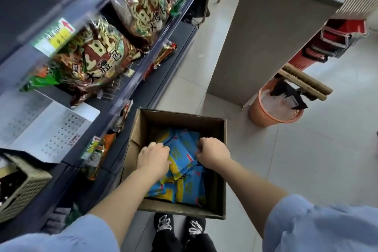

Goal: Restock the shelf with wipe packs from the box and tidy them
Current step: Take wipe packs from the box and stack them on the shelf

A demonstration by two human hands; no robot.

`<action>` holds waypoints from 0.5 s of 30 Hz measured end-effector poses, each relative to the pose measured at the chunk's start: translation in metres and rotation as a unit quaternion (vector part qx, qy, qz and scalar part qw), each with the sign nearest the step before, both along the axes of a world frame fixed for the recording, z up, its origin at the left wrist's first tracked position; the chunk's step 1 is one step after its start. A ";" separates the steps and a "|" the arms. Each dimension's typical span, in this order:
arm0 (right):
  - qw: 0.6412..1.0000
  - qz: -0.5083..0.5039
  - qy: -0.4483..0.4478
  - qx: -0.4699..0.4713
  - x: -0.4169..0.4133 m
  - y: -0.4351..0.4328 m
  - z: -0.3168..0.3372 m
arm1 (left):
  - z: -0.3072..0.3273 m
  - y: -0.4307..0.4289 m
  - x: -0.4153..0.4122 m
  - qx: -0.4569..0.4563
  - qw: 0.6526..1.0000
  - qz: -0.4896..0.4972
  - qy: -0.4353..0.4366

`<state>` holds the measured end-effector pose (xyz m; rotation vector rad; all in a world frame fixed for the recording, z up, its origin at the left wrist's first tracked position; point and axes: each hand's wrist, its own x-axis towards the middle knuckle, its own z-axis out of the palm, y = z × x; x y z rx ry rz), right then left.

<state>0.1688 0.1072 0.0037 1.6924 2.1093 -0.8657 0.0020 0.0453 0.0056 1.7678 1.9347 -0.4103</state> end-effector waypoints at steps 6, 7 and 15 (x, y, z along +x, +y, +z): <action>0.998 -0.034 -0.023 -0.058 -0.018 -0.013 -0.050 | -0.045 -0.001 0.000 0.001 1.000 -0.001 -0.017; 0.997 -0.043 -0.026 -0.062 -0.021 -0.014 -0.056 | -0.049 0.000 -0.002 0.006 1.000 -0.002 -0.017; 0.982 -0.114 0.035 -0.144 -0.020 0.001 -0.056 | -0.056 0.008 -0.013 0.070 0.996 0.014 -0.061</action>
